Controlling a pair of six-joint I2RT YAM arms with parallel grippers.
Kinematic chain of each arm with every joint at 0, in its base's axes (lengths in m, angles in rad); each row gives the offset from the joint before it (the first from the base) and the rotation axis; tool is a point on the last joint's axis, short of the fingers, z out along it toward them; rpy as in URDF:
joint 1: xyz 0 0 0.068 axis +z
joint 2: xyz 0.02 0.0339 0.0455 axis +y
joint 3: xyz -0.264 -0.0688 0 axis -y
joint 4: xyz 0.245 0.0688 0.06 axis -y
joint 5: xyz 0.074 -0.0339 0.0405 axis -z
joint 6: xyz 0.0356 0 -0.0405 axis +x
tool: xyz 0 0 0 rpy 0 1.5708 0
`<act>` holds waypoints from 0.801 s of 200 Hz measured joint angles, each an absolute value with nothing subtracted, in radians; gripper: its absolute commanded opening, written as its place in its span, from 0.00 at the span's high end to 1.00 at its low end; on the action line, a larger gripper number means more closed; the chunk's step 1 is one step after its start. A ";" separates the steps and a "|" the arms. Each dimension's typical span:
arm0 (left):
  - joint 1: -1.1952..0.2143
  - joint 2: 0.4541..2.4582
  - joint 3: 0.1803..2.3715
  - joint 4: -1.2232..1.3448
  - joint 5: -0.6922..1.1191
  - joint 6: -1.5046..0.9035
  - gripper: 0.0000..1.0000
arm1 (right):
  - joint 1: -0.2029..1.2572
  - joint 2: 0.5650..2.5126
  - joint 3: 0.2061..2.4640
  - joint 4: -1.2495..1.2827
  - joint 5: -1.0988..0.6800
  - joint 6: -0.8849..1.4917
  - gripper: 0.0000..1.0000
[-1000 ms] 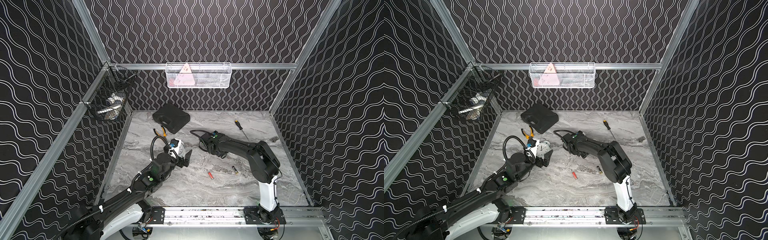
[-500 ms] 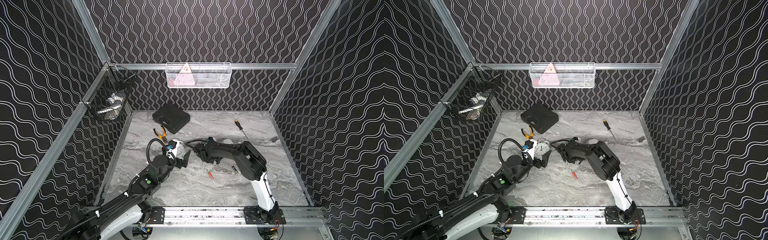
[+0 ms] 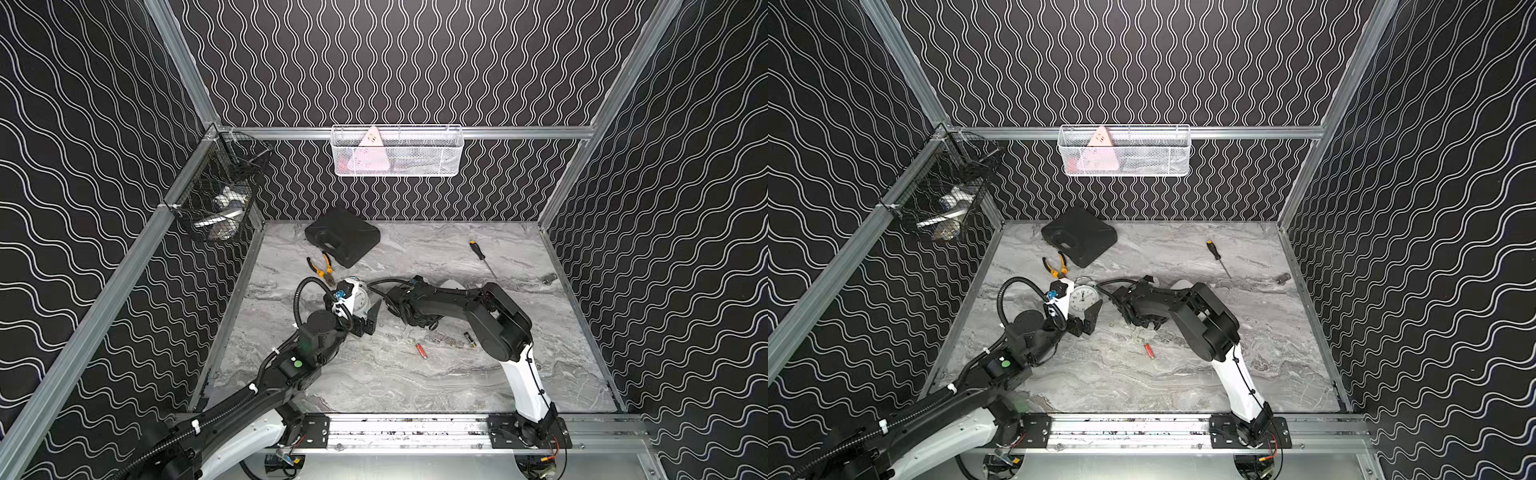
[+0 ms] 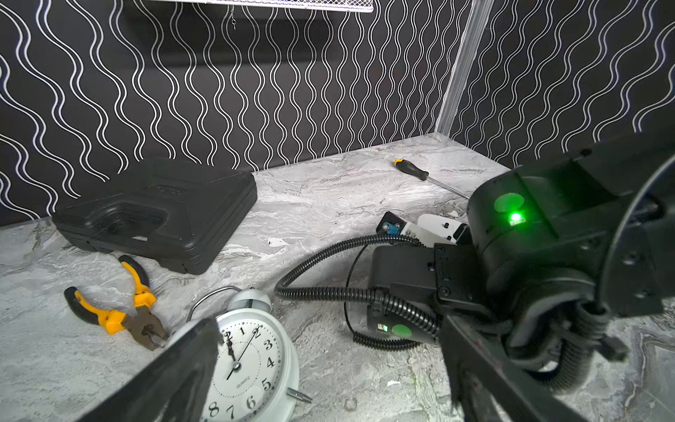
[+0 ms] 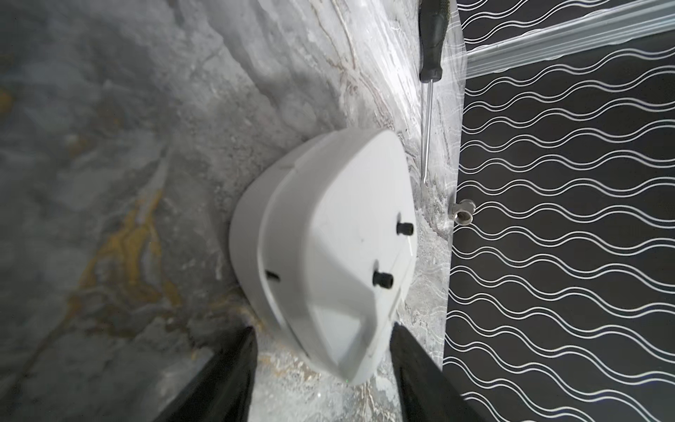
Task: Insert the battery into the alarm
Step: Adjust the alarm at the center of the board.
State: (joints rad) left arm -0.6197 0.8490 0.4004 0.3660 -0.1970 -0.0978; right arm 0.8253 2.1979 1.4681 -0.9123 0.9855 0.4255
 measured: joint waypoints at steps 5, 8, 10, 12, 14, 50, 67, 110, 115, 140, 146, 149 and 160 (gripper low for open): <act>-0.620 0.850 0.400 0.366 -0.197 -0.096 0.01 | 0.825 2.195 1.468 -0.912 0.985 0.426 0.33; -0.620 0.850 0.400 0.366 -0.197 -0.095 0.01 | 0.826 2.191 1.468 -0.912 0.982 0.426 0.32; -0.620 0.851 0.400 0.366 -0.197 -0.095 0.01 | 0.826 2.189 1.468 -0.911 0.979 0.426 0.32; -0.620 0.852 0.400 0.366 -0.197 -0.095 0.01 | 0.826 2.187 1.468 -0.911 0.976 0.426 0.32; -0.620 0.853 0.400 0.366 -0.196 -0.095 0.01 | 0.827 2.183 1.468 -0.909 0.970 0.426 0.32; -0.620 0.906 0.419 0.369 -0.179 -0.103 0.01 | 0.820 1.978 1.354 -0.815 0.859 0.423 0.25; -0.620 0.957 0.451 0.370 -0.183 -0.136 0.01 | 0.768 1.822 1.279 -0.730 0.774 0.422 0.23; -0.621 1.153 0.580 0.373 -0.149 -0.239 0.01 | 0.397 1.614 1.057 -0.458 0.328 0.512 0.26; -0.622 1.172 0.591 0.373 -0.139 -0.242 0.01 | 0.349 1.618 1.049 -0.434 0.266 0.530 0.29; -0.628 1.225 0.610 0.372 -0.109 -0.263 0.01 | 0.179 1.717 1.098 -0.344 -0.031 0.616 0.46; -0.628 1.231 0.611 0.369 -0.107 -0.263 0.01 | 0.156 1.750 1.125 -0.338 -0.078 0.629 0.49; -0.628 1.234 0.612 0.368 -0.107 -0.263 0.01 | 0.144 1.769 1.143 -0.334 -0.104 0.640 0.51; -0.628 1.240 0.616 0.365 -0.105 -0.264 0.01 | 0.119 1.822 1.195 -0.322 -0.171 0.657 0.55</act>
